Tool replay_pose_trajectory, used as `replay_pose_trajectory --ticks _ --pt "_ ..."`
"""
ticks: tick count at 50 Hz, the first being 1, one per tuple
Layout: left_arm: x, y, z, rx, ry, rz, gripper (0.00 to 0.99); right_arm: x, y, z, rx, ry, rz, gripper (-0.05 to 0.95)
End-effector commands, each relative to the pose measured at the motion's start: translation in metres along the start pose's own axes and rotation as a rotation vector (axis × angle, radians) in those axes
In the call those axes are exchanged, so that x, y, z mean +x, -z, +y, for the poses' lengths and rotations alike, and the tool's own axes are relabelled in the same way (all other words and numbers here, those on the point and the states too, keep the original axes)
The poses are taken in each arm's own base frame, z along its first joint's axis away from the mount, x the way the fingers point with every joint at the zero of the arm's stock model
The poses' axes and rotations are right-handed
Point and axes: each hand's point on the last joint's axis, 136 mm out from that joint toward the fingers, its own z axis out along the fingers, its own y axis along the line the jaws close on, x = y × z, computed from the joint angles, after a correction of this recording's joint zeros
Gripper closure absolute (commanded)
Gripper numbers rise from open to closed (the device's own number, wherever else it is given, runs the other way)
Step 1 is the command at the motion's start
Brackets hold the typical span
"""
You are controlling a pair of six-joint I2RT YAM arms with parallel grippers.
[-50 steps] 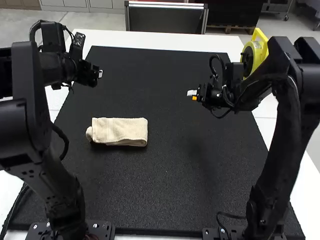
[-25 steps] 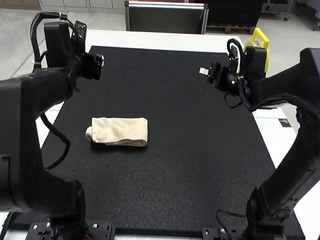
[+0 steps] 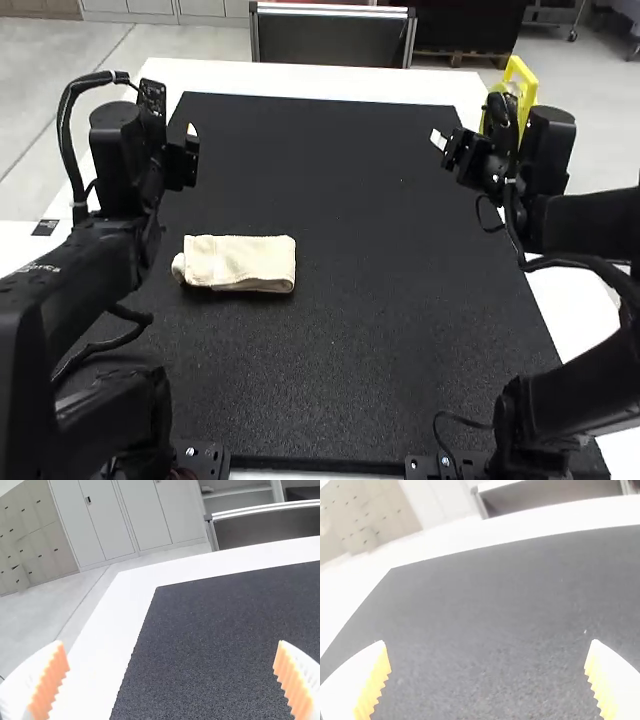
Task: Fold the towel.
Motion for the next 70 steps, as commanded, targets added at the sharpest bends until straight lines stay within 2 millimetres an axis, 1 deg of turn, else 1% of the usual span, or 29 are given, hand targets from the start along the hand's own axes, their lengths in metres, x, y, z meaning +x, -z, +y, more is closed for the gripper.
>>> replay_pose_trajectory --ticks 1,11,17,22,29,33,38,45,48,53,65,70 --pt "-0.008 0.008 -0.003 0.011 0.009 -0.059 0.026 -0.020 0.016 0.000 0.044 0.048 -0.090 -0.01" --pt "-0.012 0.025 -0.002 0.000 0.011 -0.143 0.026 -0.025 0.037 0.010 0.046 0.075 -0.145 -0.01" --pt "-0.020 0.039 0.001 -0.017 0.037 -0.214 0.026 -0.032 0.049 0.015 0.055 0.097 -0.191 -0.01" --pt "-0.025 0.050 0.004 -0.029 0.055 -0.265 0.026 -0.035 0.059 0.016 0.071 0.134 -0.227 -0.01" --pt "-0.026 0.061 0.006 -0.039 0.074 -0.306 0.026 -0.038 0.072 0.016 0.089 0.159 -0.267 -0.01" --pt "-0.025 0.068 0.006 -0.043 0.083 -0.327 0.026 -0.041 0.082 0.015 0.100 0.173 -0.295 -0.01" --pt "-0.030 0.079 0.008 -0.051 0.104 -0.374 0.026 -0.047 0.096 0.018 0.105 0.194 -0.338 -0.01" --pt "-0.030 0.095 0.008 -0.055 0.121 -0.429 0.026 -0.046 0.112 0.019 0.121 0.219 -0.385 -0.01" --pt "-0.026 0.100 0.007 -0.053 0.126 -0.432 0.026 -0.044 0.119 0.020 0.127 0.228 -0.405 -0.01" --pt "-0.032 0.111 0.009 -0.050 0.162 -0.464 0.026 -0.041 0.129 0.023 0.131 0.255 -0.437 -0.01" --pt "-0.032 0.112 0.010 -0.042 0.195 -0.465 0.026 -0.039 0.156 0.044 0.100 0.328 -0.533 0.00" --pt "-0.026 0.110 0.008 -0.037 0.200 -0.441 0.026 -0.039 0.169 0.055 0.086 0.382 -0.584 0.01"
